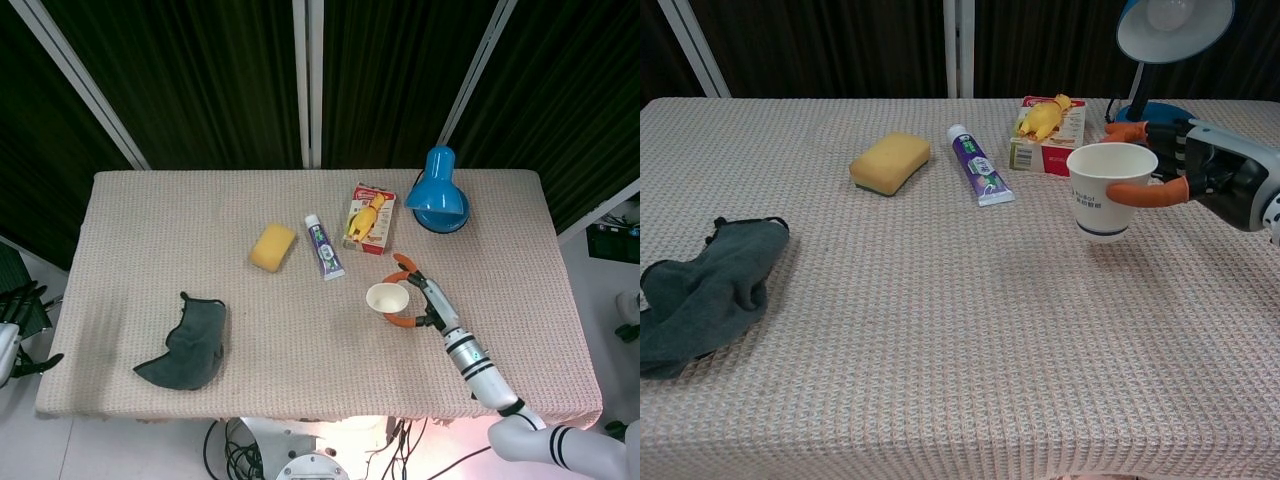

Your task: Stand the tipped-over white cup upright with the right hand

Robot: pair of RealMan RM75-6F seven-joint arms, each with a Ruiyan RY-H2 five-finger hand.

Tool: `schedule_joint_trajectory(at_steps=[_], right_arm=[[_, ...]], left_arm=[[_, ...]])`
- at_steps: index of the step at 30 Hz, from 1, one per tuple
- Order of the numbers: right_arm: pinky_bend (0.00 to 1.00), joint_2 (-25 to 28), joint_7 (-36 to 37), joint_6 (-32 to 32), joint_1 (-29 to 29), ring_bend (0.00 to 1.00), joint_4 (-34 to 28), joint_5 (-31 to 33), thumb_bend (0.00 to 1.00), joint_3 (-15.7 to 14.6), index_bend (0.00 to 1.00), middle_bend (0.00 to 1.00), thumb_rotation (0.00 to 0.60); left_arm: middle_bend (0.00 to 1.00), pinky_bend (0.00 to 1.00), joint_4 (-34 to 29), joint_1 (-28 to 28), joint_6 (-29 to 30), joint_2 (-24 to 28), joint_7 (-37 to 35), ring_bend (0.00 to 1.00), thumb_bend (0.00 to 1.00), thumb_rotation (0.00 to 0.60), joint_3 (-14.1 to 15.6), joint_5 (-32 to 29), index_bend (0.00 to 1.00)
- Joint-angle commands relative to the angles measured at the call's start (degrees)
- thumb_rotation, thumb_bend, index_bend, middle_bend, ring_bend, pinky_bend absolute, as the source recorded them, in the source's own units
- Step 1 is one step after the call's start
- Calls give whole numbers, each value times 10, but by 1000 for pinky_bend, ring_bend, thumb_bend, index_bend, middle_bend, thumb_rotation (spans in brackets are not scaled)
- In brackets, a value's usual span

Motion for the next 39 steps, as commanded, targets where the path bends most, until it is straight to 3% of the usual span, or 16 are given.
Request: schedule_joint_trajectory(at_steps=[1,6,13,14,16,18,20,28,32,37,39], right_arm=[[0,-55,89,-10,-11,0,91,-60,178,-20,620,31,600],[0,-74,128,5,-11,0,134,-83,176,-33,620,30,600],[0,-74,122,29,-15,0,150,-101,176,-45,604,26,600],[0,-74,118,31,-15,0,151,-103,176,-47,577,23,600],[0,-75,104,39,-16,0,157,-110,167,-52,422,14,600],[0,-75,92,44,-16,0,164,-119,128,-59,164,4,600],[0,-72,89,43,-14,0,164,-123,84,-64,24,0,600],[0,-39,25,102,-27,0,136,-146,0,-72,0,0,600],[0,31,-92,166,-61,0,78,-159,0,-81,0,0,600],[0,133,-427,223,-148,0,-23,-78,0,-69,0,0,600],[0,158,-522,246,-182,0,-67,-30,0,-58,0,0,600]], left_arm=[[0,4,1,-2,3,2,-2,0,125,600,-3,2,17],[0,4,-1,-1,3,0,2,0,124,600,-2,1,17],[0,4,3,-4,7,-1,-1,0,124,600,-3,6,17],[0,4,2,-4,6,-1,0,0,124,600,-2,5,17],[0,4,3,-3,4,-3,2,0,125,600,-2,3,17],[0,5,5,-2,5,-4,2,0,124,600,-1,3,17],[0,5,8,-1,7,-5,1,0,124,600,-1,3,17],[0,5,-3,-1,11,2,4,0,124,600,-3,2,17],[0,4,-2,2,17,1,4,0,124,600,-4,1,17],[0,5,-13,3,25,8,14,0,124,600,-9,0,17],[0,5,-16,6,33,6,19,0,124,600,-12,-3,17]])
